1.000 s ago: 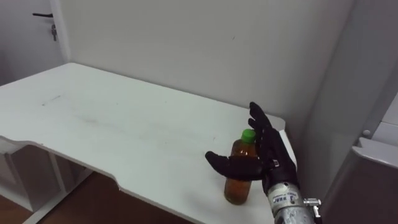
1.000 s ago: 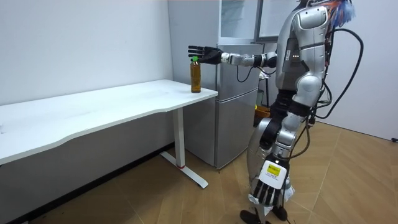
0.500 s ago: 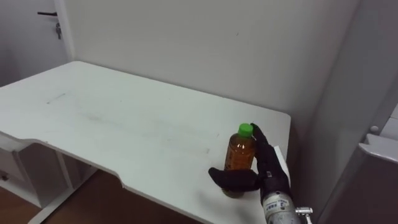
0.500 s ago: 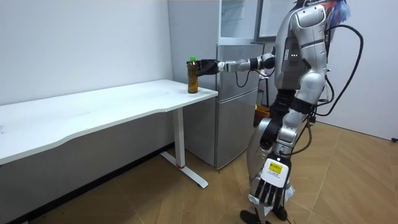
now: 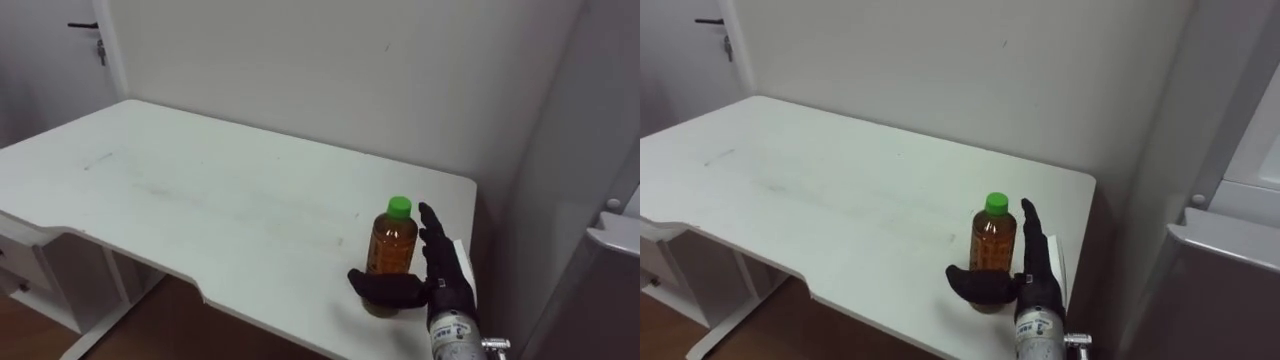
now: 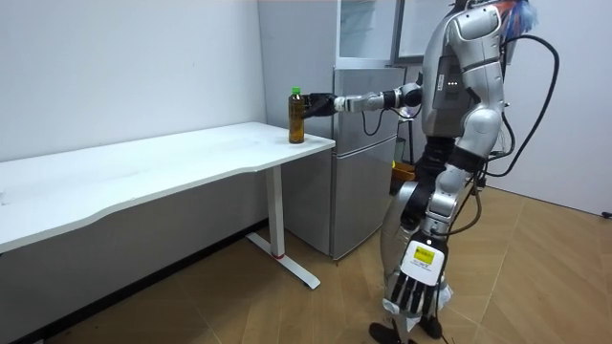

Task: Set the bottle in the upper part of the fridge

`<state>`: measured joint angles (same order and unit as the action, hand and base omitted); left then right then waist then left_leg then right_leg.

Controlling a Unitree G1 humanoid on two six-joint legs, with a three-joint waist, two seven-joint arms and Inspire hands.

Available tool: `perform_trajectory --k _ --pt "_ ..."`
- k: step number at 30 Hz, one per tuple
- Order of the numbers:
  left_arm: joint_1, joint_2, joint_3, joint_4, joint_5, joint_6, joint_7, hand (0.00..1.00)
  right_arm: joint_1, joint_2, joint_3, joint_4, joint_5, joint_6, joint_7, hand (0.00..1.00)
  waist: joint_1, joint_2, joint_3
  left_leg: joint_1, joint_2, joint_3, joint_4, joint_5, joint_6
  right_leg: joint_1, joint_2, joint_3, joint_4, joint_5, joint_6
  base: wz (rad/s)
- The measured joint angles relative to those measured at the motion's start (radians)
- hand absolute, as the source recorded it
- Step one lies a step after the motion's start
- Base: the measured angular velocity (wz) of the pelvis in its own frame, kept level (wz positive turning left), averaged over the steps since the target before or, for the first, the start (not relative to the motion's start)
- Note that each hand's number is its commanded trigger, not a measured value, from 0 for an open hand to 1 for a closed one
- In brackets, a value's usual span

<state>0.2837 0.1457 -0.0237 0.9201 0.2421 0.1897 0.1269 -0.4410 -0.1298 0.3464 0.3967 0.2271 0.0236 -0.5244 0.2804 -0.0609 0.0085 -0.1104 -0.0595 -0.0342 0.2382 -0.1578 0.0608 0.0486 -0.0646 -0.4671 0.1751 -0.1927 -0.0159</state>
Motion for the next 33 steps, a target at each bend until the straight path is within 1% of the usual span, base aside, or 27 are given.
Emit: perform_trajectory --k 1,5,7,10,13,14,15,16,18,20,23,27,29,30,31,33 --pt "0.0 0.0 0.0 0.0 -0.015 0.0 0.001 0.0 0.0 0.0 0.0 0.006 0.004 0.0 -0.001 0.0 0.0 0.0 0.0 0.0 0.0 0.0 0.0 0.0 0.001 0.0 -0.001 0.0 0.001 0.0 0.0 0.0" --pt "0.001 0.001 -0.007 0.003 -0.017 0.0 0.004 0.0 0.0 0.0 -0.001 0.044 0.022 0.0 -0.015 0.0 0.0 0.001 0.0012 0.001 -0.001 0.0 0.001 0.002 0.003 -0.001 -0.004 -0.002 0.011 0.0 0.001 0.02" --pt "-0.001 0.001 -0.03 0.003 -0.035 -0.001 0.019 0.0 -0.001 0.0 -0.005 0.074 0.052 0.0 -0.022 0.0 0.001 0.002 0.0014 -0.002 -0.004 -0.002 0.002 0.003 0.005 -0.003 -0.006 -0.003 0.011 0.002 0.003 0.0" --pt "-0.004 0.0 -0.038 0.003 -0.036 -0.001 0.019 0.0 -0.001 0.001 -0.014 0.083 0.057 0.0 -0.023 0.0 0.0 0.002 0.0016 -0.013 -0.005 -0.003 0.004 0.005 0.007 -0.014 -0.007 -0.004 0.015 0.004 0.007 0.0" --pt "-0.004 0.001 -0.046 0.005 -0.063 -0.002 0.019 0.0 -0.008 0.002 -0.018 0.098 0.097 0.0 -0.048 0.0 0.001 0.01 0.0067 -0.018 -0.007 -0.007 0.005 0.007 0.01 -0.018 -0.01 -0.007 0.016 0.006 0.008 0.02" --pt "-0.005 0.001 -0.05 0.007 -0.074 -0.002 0.02 0.0 -0.011 0.003 -0.019 0.103 0.098 0.0 -0.052 0.0 0.001 0.01 0.0067 -0.019 -0.008 -0.007 0.005 0.007 0.01 -0.02 -0.011 -0.009 0.017 0.006 0.008 0.03" --pt "-0.006 0.001 -0.059 0.009 -0.097 -0.002 0.02 0.0 -0.013 0.004 -0.022 0.108 0.097 0.0 -0.059 0.0 0.001 0.011 0.0071 -0.023 -0.009 -0.009 0.006 0.008 0.011 -0.025 -0.013 -0.017 0.024 0.006 0.008 0.06" --pt "-0.006 0.0 -0.064 0.01 -0.121 -0.002 0.02 0.0 -0.013 0.004 -0.029 0.11 0.098 0.0 -0.065 0.0 0.0 0.015 0.0097 -0.028 -0.009 -0.012 0.009 0.009 0.012 -0.03 -0.017 -0.034 0.031 0.006 0.008 0.07" --pt "-0.006 0.0 -0.074 0.012 -0.133 -0.002 0.02 0.0 -0.013 0.004 -0.047 0.115 0.095 0.0 -0.072 0.0 0.001 0.015 0.0101 -0.039 -0.011 -0.017 0.016 0.009 0.013 -0.035 -0.02 -0.057 0.031 0.006 0.009 0.09" --pt "-0.007 0.0 -0.079 0.012 -0.133 -0.002 0.019 0.0 -0.015 0.003 -0.058 0.115 0.093 0.0 -0.083 0.0 0.002 0.014 0.0086 -0.052 -0.014 -0.02 0.018 0.012 0.016 -0.047 -0.023 -0.06 0.033 0.006 0.009 0.06" --pt "-0.008 0.001 -0.08 0.011 -0.152 -0.002 0.02 0.0 -0.02 0.003 -0.056 0.132 0.096 0.0 -0.103 0.0 0.003 0.017 0.0107 -0.066 -0.017 -0.021 0.015 0.021 0.019 -0.069 -0.028 -0.06 0.043 0.006 0.009 0.0" --pt "-0.022 0.005 -0.111 0.015 -0.174 -0.005 0.023 0.0 -0.041 0.002 -0.055 0.187 0.099 -0.004 -0.135 0.0 0.002 0.015 0.0112 -0.089 -0.02 -0.022 0.015 0.027 0.022 -0.093 -0.032 -0.06 0.048 0.007 0.01 0.0" --pt "-0.034 0.005 -0.128 0.032 -0.175 -0.017 0.023 0.0 -0.054 0.002 -0.056 0.198 0.121 -0.008 -0.146 0.0 0.002 0.014 0.0107 -0.089 -0.021 -0.022 0.013 0.029 0.023 -0.093 -0.033 -0.06 0.048 0.009 0.011 0.0" --pt "-0.044 0.006 -0.14 0.044 -0.175 -0.023 0.024 0.0 -0.063 0.003 -0.056 0.21 0.127 -0.009 -0.149 0.0 0.003 0.011 0.0107 -0.089 -0.022 -0.022 0.013 0.029 0.023 -0.093 -0.034 -0.06 0.048 0.009 0.011 0.0" --pt "-0.051 0.006 -0.142 0.046 -0.175 -0.027 0.023 0.0 -0.071 0.003 -0.055 0.218 0.127 -0.009 -0.149 0.0 0.004 0.007 0.0127 -0.089 -0.022 -0.022 0.012 0.029 0.024 -0.094 -0.034 -0.06 0.048 0.009 0.011 0.0" --pt "-0.058 0.006 -0.142 0.046 -0.174 -0.032 0.027 0.0 -0.081 0.003 -0.054 0.225 0.126 -0.01 -0.149 0.0 0.012 -0.002 0.0128 -0.093 -0.022 -0.021 0.007 0.031 0.022 -0.102 -0.034 -0.057 0.048 0.009 0.01 -0.05"
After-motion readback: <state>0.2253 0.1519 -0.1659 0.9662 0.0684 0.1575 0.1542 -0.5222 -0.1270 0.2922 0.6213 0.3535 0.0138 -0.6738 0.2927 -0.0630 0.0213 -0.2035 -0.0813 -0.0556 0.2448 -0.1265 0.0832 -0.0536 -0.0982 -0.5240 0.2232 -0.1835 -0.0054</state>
